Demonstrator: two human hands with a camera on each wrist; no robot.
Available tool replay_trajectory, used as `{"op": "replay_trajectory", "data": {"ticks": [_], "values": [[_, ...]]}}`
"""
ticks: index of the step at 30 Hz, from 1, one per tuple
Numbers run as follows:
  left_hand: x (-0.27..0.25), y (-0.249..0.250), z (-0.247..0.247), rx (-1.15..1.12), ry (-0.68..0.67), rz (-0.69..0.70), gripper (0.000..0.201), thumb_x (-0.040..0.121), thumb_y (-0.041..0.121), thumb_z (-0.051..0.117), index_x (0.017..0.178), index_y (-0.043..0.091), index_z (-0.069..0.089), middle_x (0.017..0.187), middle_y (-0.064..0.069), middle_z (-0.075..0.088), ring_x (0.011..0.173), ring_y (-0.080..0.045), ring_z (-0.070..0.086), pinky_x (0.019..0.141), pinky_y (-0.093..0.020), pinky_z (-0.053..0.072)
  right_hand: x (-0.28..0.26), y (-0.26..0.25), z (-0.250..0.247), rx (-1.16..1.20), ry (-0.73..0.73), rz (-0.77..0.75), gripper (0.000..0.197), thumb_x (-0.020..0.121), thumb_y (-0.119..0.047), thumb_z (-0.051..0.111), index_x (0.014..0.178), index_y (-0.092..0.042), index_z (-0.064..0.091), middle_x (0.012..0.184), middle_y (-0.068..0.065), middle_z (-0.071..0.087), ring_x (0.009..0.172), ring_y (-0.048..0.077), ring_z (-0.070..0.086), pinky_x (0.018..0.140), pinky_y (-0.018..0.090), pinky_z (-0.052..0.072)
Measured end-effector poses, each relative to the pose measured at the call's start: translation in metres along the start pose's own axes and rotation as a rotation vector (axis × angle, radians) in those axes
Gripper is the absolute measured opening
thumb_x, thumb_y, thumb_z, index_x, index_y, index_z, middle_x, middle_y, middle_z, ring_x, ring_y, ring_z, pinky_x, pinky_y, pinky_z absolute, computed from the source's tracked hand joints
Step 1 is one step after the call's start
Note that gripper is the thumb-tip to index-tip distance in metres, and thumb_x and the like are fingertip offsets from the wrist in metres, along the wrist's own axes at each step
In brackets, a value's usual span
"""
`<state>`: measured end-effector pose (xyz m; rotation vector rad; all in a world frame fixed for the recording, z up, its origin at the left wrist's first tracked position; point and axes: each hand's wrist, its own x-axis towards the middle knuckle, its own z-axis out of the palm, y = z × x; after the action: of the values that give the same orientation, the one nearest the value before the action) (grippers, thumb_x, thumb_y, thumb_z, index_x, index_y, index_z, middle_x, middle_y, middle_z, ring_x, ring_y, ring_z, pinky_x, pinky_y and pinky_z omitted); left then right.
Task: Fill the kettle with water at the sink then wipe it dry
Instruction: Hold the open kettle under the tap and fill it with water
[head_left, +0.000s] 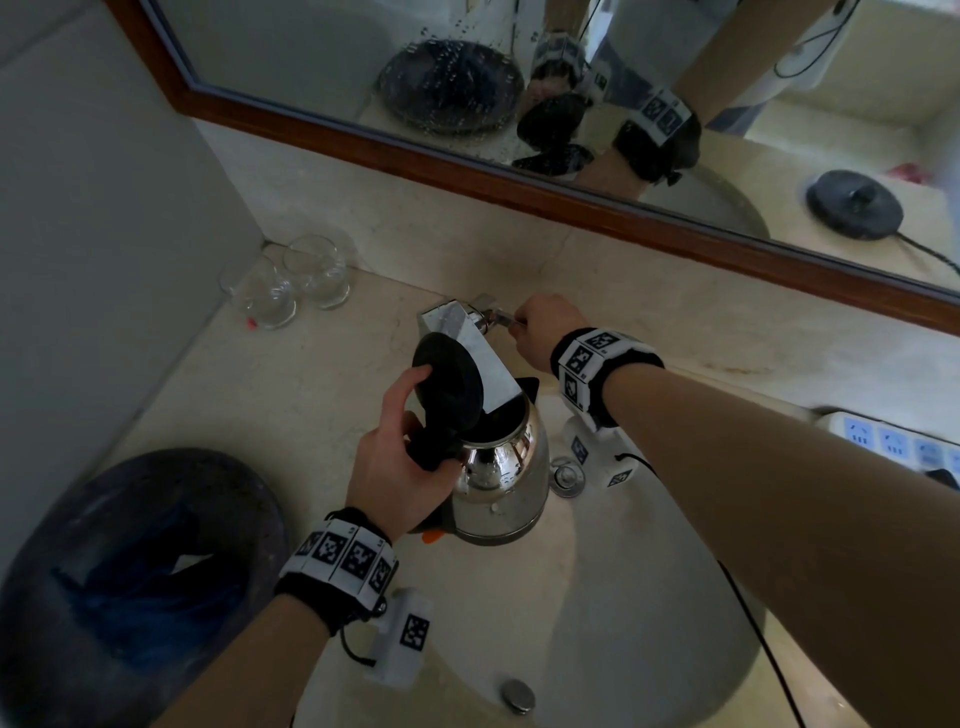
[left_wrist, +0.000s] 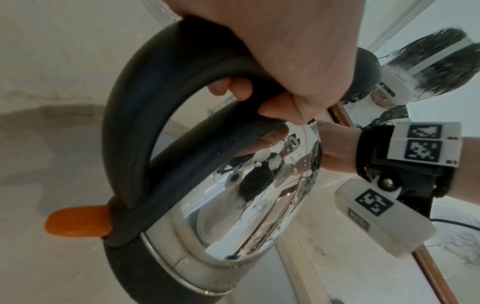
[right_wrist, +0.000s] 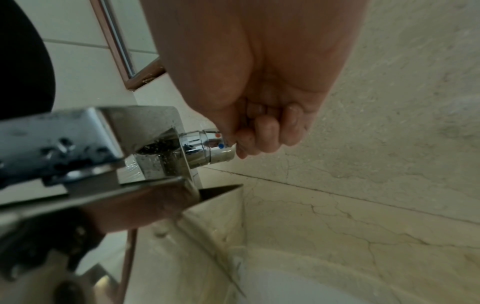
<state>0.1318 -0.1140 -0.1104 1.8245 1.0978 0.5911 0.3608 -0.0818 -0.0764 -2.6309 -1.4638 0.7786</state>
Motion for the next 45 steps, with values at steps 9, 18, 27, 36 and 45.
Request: {"op": "replay_trajectory", "data": {"ticks": [9,18,27,36,45], "values": [[-0.0021,-0.0015,0.0024,-0.006,0.01,-0.018,0.09,0.069,0.005,0.077,0.133,0.046,0.03,0.068,-0.004,0.066,0.058,-0.017,0.065,0.057,-0.036,0.059,0.0015,0.0012,0.0011,-0.009,0.009,-0.011,0.027,0.097,-0.022,0.048,0.098,-0.004,0.068,0.069,0.004,0.052,0.073,0.024,0.053,0.058,0.027,0.037],[-0.004,-0.0014,0.001,0.001,0.017,-0.007,0.089,0.068,0.005,0.078,0.133,0.045,0.031,0.066,-0.003,0.065,0.057,-0.017,0.065,0.057,-0.037,0.059,0.0036,0.0019,0.0033,0.008,0.021,-0.012,0.024,0.096,-0.021,0.05,0.095,-0.003,0.067,0.06,0.001,0.043,0.071,0.025,0.051,0.052,0.024,0.031],[-0.0031,-0.0011,0.0035,-0.012,0.01,-0.001,0.088,0.069,0.006,0.076,0.134,0.045,0.032,0.067,-0.006,0.066,0.06,-0.019,0.065,0.06,-0.041,0.059,0.004,0.002,0.0037,-0.009,0.009,-0.011,0.019,0.096,-0.022,0.051,0.086,-0.008,0.06,0.066,0.005,0.048,0.073,0.026,0.05,0.056,0.028,0.034],[-0.0036,-0.0027,0.0045,-0.013,0.009,0.012,0.089,0.069,0.006,0.077,0.135,0.043,0.032,0.066,-0.004,0.066,0.058,-0.017,0.065,0.057,-0.039,0.059,0.0012,0.0007,-0.0003,-0.007,0.0,-0.006,0.018,0.097,-0.021,0.05,0.083,-0.011,0.056,0.065,0.004,0.047,0.074,0.025,0.051,0.064,0.028,0.036],[-0.0042,-0.0052,0.0044,-0.014,0.017,0.001,0.09,0.069,0.004,0.076,0.135,0.044,0.031,0.065,-0.002,0.064,0.057,-0.013,0.063,0.054,-0.029,0.058,-0.0003,-0.0003,-0.0012,-0.034,0.003,-0.009,0.02,0.097,-0.022,0.05,0.081,-0.011,0.056,0.06,0.002,0.042,0.075,0.026,0.051,0.066,0.028,0.037]]}}
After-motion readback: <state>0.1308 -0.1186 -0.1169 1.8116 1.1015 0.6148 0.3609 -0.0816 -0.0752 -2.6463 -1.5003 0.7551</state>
